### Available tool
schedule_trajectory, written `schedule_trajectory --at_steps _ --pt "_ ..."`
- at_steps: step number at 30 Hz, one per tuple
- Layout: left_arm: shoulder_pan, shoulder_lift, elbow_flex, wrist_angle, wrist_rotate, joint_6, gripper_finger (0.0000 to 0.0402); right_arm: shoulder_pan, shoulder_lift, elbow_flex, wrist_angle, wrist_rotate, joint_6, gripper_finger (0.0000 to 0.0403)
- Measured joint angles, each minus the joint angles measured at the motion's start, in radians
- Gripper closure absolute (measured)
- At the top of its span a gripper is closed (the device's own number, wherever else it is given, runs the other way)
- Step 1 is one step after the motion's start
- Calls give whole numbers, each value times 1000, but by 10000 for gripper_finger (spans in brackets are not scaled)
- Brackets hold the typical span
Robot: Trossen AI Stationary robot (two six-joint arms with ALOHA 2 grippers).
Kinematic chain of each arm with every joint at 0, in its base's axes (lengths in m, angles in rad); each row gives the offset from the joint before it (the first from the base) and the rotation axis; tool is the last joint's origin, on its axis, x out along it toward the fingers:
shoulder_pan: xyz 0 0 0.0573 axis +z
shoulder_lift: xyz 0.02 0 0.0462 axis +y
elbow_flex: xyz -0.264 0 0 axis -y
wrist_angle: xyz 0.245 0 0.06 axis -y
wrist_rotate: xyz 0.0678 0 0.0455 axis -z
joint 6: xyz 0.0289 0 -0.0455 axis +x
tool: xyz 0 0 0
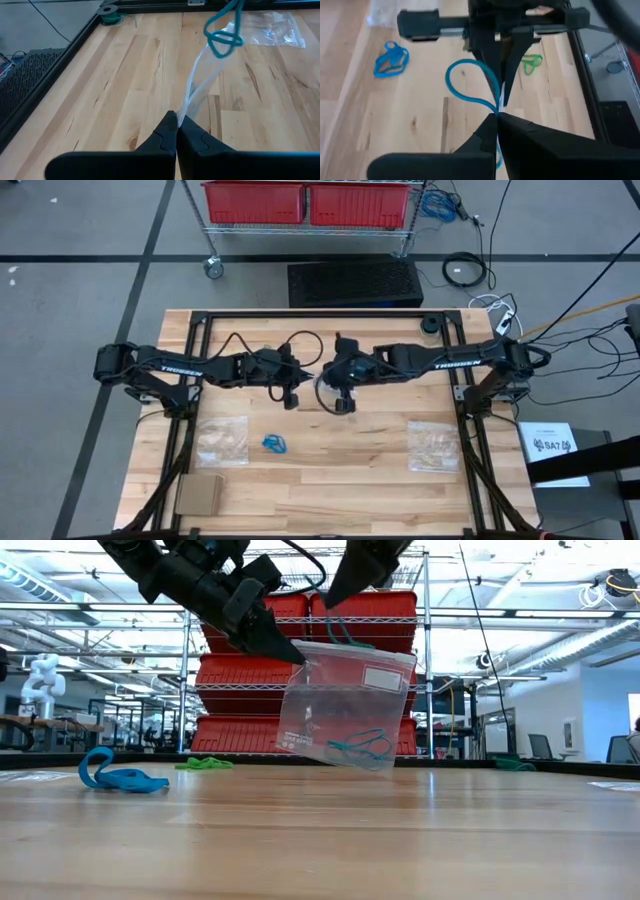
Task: Sort rubber bands
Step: Put the blue rubber band into the open transparent zip lock bag
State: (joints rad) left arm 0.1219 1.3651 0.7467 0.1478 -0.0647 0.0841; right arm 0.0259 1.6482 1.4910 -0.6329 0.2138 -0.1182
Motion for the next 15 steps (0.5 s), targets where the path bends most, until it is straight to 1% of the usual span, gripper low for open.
schedule_trajectory --at_steps 3,6,9,13,15 --pt "0 0 0 0 0 0 401 0 0 0 30 -41 -6 403" --pt "0 0 0 0 0 0 401 1 0 0 3 -57 15 403" --pt "0 0 0 0 0 0 401 -1 17 0 -22 -53 48 403" --pt "0 0 0 0 0 0 401 -2 45 0 -55 -5 70 403" --pt "0 0 0 0 0 0 401 -9 56 0 -62 -1 82 403"
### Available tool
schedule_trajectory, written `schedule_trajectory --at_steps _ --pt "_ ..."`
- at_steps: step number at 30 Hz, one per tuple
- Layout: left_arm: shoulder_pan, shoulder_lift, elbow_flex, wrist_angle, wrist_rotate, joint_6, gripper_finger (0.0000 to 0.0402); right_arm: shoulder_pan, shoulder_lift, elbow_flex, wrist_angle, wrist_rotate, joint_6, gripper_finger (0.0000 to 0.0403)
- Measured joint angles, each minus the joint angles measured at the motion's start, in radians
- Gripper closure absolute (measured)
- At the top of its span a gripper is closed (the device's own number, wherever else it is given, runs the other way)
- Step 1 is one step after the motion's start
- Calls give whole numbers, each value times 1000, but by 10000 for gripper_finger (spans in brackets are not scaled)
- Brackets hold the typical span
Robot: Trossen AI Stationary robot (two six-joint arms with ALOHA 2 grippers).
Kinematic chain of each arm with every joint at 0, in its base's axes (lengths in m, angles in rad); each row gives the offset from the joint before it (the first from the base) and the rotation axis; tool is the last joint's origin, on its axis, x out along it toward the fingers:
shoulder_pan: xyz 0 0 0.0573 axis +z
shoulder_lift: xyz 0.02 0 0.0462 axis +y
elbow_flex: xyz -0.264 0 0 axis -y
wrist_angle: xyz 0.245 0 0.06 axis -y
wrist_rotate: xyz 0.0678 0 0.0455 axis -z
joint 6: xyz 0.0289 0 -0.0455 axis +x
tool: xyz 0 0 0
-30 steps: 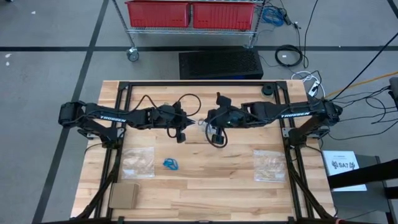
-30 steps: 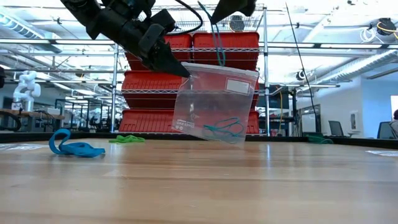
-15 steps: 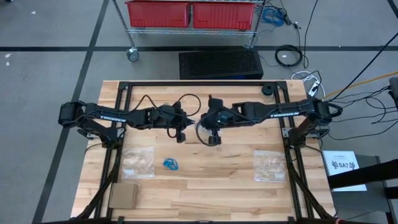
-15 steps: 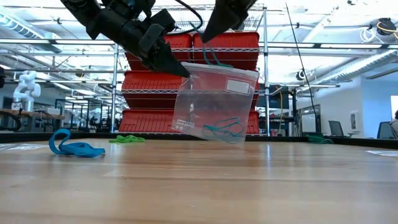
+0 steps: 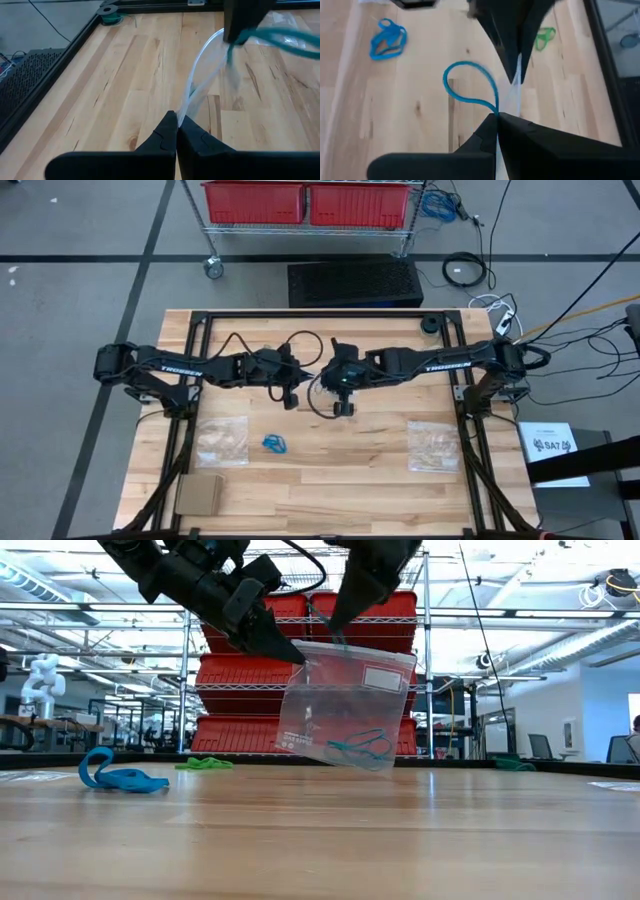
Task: Sort rubber bands
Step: Put the blue rubber band into the open transparent zip lock bag
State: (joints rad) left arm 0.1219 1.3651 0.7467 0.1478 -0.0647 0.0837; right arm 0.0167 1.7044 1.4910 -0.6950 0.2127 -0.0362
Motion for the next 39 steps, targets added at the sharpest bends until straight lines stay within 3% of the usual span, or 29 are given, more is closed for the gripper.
schedule_trajectory --at_steps 10,19,24,39 --pt "0 0 0 -3 0 0 401 -57 28 -2 -67 23 63 403" --pt "0 0 0 -8 0 0 401 -33 -80 -1 -20 27 73 403" --pt "0 0 0 -7 0 0 401 -14 -129 -1 5 98 83 403" --pt "0 0 0 -7 0 0 401 -8 -147 0 42 103 86 403"
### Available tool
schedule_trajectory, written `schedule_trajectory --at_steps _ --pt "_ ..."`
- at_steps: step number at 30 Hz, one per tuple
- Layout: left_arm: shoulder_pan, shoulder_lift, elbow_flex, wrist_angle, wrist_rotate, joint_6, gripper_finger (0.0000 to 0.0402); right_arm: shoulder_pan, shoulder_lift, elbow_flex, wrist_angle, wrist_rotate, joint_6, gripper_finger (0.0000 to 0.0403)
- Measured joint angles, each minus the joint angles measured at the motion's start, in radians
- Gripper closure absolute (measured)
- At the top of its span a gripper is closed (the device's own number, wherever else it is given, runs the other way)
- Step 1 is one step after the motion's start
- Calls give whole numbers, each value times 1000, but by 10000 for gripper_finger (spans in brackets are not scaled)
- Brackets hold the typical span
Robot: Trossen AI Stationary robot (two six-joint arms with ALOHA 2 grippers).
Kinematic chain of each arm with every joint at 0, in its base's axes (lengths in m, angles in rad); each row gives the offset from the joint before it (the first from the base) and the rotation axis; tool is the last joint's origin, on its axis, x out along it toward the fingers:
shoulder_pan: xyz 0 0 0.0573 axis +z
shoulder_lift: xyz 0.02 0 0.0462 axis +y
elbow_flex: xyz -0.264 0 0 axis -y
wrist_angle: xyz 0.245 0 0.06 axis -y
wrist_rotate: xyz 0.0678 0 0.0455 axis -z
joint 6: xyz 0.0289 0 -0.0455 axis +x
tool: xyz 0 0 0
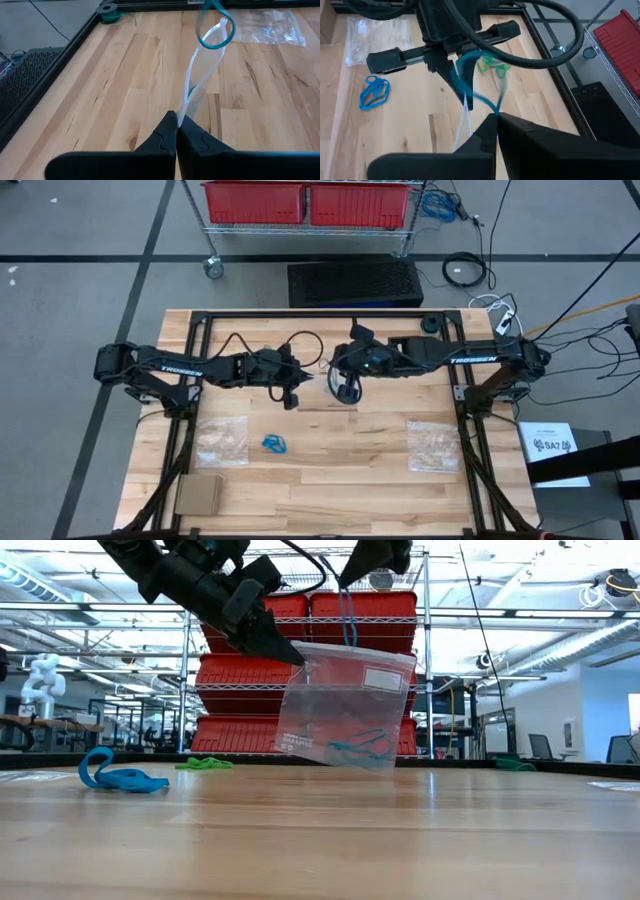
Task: Sort rubber bands
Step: Put the blue rubber band into the open transparent zip lock bag
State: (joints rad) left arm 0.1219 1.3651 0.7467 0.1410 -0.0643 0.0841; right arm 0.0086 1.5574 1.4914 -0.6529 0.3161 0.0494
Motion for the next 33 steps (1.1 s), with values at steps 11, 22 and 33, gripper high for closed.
schedule_trajectory --at_steps 11,22,33 --pt "0 0 0 0 0 0 401 20 25 0 -21 -8 -8 403" --pt "0 0 0 0 0 0 401 22 93 -1 -21 -30 -12 403" --pt "0 0 0 -1 0 0 401 48 114 -2 -29 -39 56 403"
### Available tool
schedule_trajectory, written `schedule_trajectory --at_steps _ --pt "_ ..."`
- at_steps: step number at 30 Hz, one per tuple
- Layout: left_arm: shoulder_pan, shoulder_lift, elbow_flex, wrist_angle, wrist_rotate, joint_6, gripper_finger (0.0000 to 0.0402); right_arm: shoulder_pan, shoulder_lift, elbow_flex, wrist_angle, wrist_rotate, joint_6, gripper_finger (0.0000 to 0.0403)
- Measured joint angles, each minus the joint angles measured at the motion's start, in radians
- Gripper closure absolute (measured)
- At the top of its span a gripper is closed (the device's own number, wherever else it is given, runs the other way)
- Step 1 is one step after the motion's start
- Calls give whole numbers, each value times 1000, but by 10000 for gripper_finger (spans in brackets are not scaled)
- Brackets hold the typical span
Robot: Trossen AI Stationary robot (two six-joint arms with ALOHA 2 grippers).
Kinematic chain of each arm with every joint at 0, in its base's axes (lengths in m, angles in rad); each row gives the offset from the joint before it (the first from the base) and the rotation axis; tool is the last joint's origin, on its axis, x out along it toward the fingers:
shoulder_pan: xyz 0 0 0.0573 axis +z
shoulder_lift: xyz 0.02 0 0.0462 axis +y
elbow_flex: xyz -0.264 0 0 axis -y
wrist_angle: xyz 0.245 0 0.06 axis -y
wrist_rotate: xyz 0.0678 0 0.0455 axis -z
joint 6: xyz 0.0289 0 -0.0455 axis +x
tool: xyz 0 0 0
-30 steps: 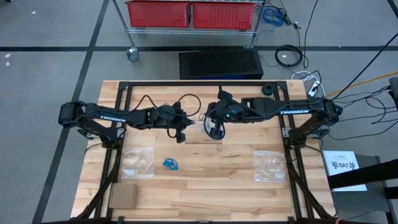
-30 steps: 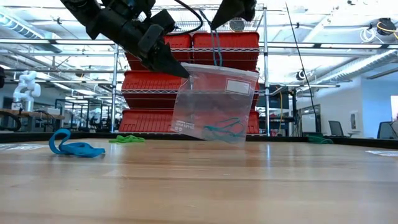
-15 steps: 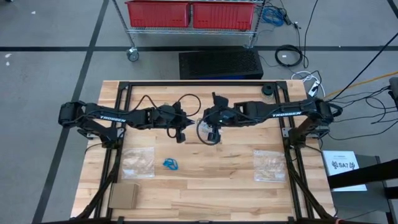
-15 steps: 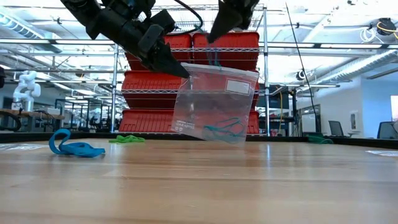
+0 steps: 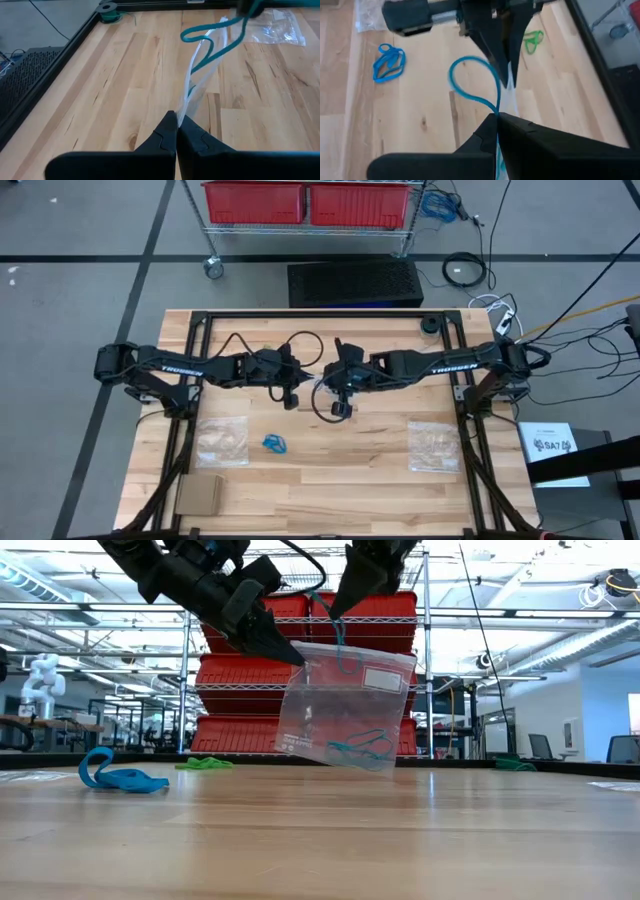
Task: Sort rubber bands
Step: Put the blue rubber band into the open transparent zip lock bag
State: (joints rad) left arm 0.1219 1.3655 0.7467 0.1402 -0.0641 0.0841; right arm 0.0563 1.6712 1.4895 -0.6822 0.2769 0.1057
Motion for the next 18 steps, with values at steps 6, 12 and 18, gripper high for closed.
schedule_trajectory --at_steps 6,12,18 --pt "0 0 0 0 0 0 401 -2 16 0 -10 -20 71 403" --pt "0 0 0 0 0 0 401 2 16 0 -19 -21 147 403" --pt "0 0 0 0 0 0 401 18 16 0 -15 -24 215 403"
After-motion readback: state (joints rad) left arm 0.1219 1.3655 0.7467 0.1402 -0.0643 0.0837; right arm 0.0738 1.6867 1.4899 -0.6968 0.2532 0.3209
